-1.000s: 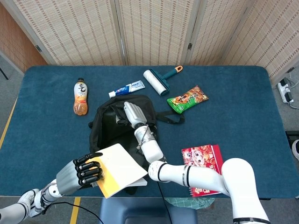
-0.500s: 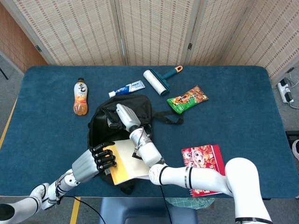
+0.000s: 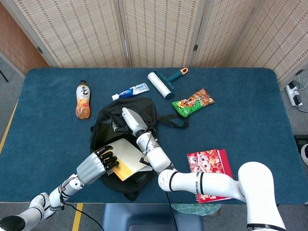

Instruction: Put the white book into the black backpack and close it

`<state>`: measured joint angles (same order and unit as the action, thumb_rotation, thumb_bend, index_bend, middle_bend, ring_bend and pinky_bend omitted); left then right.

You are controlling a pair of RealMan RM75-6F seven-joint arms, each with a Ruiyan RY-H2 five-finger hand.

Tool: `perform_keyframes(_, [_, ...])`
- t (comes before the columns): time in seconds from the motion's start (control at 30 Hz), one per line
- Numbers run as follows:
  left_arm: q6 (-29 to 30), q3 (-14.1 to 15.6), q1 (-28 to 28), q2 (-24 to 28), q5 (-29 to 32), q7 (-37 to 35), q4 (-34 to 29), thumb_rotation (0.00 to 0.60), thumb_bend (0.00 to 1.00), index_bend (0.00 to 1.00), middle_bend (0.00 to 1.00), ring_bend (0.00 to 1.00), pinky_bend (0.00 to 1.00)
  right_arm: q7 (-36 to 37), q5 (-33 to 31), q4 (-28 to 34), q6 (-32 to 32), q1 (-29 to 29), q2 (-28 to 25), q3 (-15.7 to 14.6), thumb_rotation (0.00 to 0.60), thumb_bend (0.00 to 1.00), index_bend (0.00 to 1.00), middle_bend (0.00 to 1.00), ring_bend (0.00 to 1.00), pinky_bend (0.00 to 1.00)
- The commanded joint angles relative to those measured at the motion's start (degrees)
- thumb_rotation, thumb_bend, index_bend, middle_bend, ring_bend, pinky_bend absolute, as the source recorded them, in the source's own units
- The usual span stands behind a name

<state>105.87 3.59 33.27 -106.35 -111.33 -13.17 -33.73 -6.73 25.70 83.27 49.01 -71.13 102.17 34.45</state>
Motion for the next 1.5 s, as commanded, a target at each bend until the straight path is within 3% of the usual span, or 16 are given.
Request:
perform_keyframes(0.03, [-3.0,1.2,-0.6,-0.7,0.7,2.1,0.4,0.600,0.54,0.72,0.71,0.60,0.46,0.3,0.7,1.1,0.4,0.3,-0.4,-0.3,0.600,0.71,0.69,0.42,0.34,0.40])
perform_keyframes(0.3, [-6.9,1.9,-0.3,-0.8,1.7,5.8,-2.2,0.600,0.55,0.72,0.71,0.60,0.50,1.1,2.3,4.1,1.7,1.2,-1.3,-1.0,0.600,0.71,0.69,0.42,0.34,0.40])
perform_keyframes(0.5, [-14.3,1.7,1.2,0.5,3.9,9.4,-5.4,0.600,0.54,0.71,0.71,0.60,0.50,1.7,3.4,6.5,2.3,1.9,-2.1,-1.5,0.600,0.71,0.69,0.42,0.34,0.40])
perform_keyframes(0.73, [-20.6,0.0,1.8,1.1,7.8,11.9,-7.9,0.600,0.54,0.71,0.71,0.60,0.51,1.9,4.2,9.0,3.0,2.9,-3.3,-2.5,0.600,0.71,0.68,0.42,0.34,0.40])
perform_keyframes(0.93, [-23.4,-2.0,3.1,0.8,10.2,12.7,-8.0,0.600,0.54,0.71,0.71,0.60,0.51,2.3,4.8,10.1,3.1,3.2,-3.6,-3.0,0.600,0.71,0.68,0.42,0.34,0.40])
perform_keyframes(1.23, [-26.4,-2.8,5.2,0.2,10.9,16.4,-10.0,0.600,0.54,0.71,0.71,0.60,0.51,2.4,5.2,10.1,3.3,3.0,-3.3,-3.5,0.600,0.71,0.68,0.42,0.34,0.40])
perform_keyframes(1.37, [-29.4,-3.3,5.8,0.0,12.3,19.9,-11.9,0.600,0.42,0.66,0.69,0.60,0.51,2.3,5.1,9.6,3.5,2.9,-3.2,-3.8,0.600,0.71,0.68,0.42,0.34,0.40])
perform_keyframes(1.5, [-29.9,-3.7,4.8,0.6,13.7,23.0,-15.2,0.600,0.21,0.45,0.53,0.52,0.51,2.3,5.0,9.1,3.7,2.9,-3.1,-3.7,0.600,0.71,0.68,0.42,0.34,0.40])
